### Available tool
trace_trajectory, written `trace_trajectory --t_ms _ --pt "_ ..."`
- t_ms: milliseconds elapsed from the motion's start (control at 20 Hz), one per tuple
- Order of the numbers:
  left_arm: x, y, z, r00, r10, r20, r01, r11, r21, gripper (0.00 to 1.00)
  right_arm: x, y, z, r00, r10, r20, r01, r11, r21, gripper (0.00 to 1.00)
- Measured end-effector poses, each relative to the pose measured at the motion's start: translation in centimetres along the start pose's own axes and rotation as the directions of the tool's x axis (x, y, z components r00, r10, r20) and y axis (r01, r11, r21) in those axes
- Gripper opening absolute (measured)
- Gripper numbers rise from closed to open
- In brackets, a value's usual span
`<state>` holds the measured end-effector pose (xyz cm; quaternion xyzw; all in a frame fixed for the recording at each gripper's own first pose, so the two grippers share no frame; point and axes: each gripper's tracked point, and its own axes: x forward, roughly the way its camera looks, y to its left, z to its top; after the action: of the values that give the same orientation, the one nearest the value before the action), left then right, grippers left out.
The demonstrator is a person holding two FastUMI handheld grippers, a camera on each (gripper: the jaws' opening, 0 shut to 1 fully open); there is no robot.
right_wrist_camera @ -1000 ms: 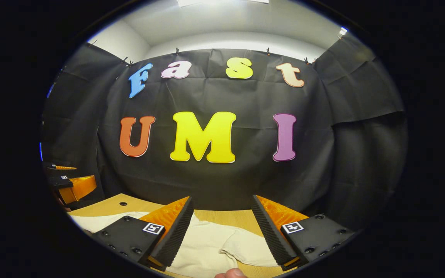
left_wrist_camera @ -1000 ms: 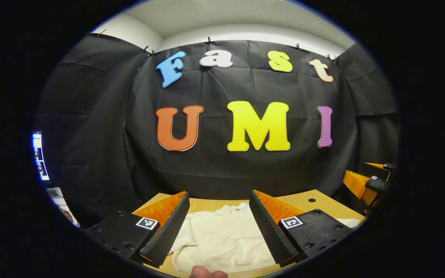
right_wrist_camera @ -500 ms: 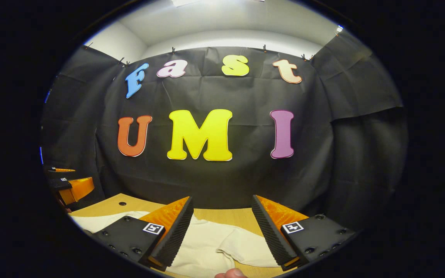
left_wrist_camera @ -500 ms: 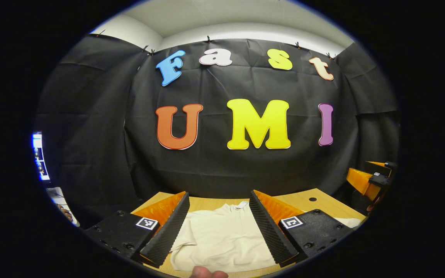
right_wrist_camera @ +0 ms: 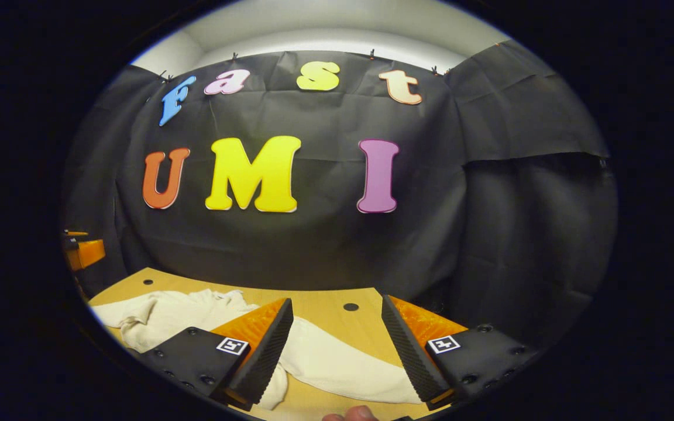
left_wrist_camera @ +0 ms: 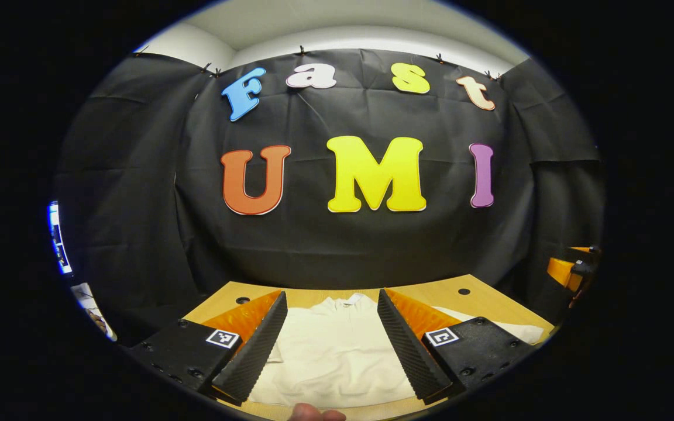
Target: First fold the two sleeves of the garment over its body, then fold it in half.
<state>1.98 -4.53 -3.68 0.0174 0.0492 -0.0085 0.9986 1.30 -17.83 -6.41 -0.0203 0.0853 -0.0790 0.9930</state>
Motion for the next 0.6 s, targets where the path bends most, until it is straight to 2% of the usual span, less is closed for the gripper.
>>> trace_trajectory --t_ms 150,300,450,600 --pt "0.2 -1.9 -0.5 0.999 -0.029 -0.026 0.029 1.000 -0.013 0.99 0.4 -4.5 -4.4 0.993 -0.038 -0.107 0.037 0.999 -0.004 0.95" --pt "0.4 -3.7 -0.8 0.998 -0.042 -0.038 0.043 0.999 0.008 0.99 0.9 -7.8 -10.1 0.963 -0.047 -0.264 0.047 0.999 -0.007 0.95" --pt "0.5 -5.4 -1.3 0.997 -0.052 -0.052 0.054 0.998 0.028 0.99 0.8 -9.8 -16.6 0.900 -0.023 -0.436 0.024 1.000 -0.001 0.95" --pt "0.5 -6.3 -2.3 0.996 -0.040 -0.080 0.044 0.998 0.042 0.99 0.6 -12.1 -21.1 0.834 -0.016 -0.551 0.028 0.999 0.014 0.95"
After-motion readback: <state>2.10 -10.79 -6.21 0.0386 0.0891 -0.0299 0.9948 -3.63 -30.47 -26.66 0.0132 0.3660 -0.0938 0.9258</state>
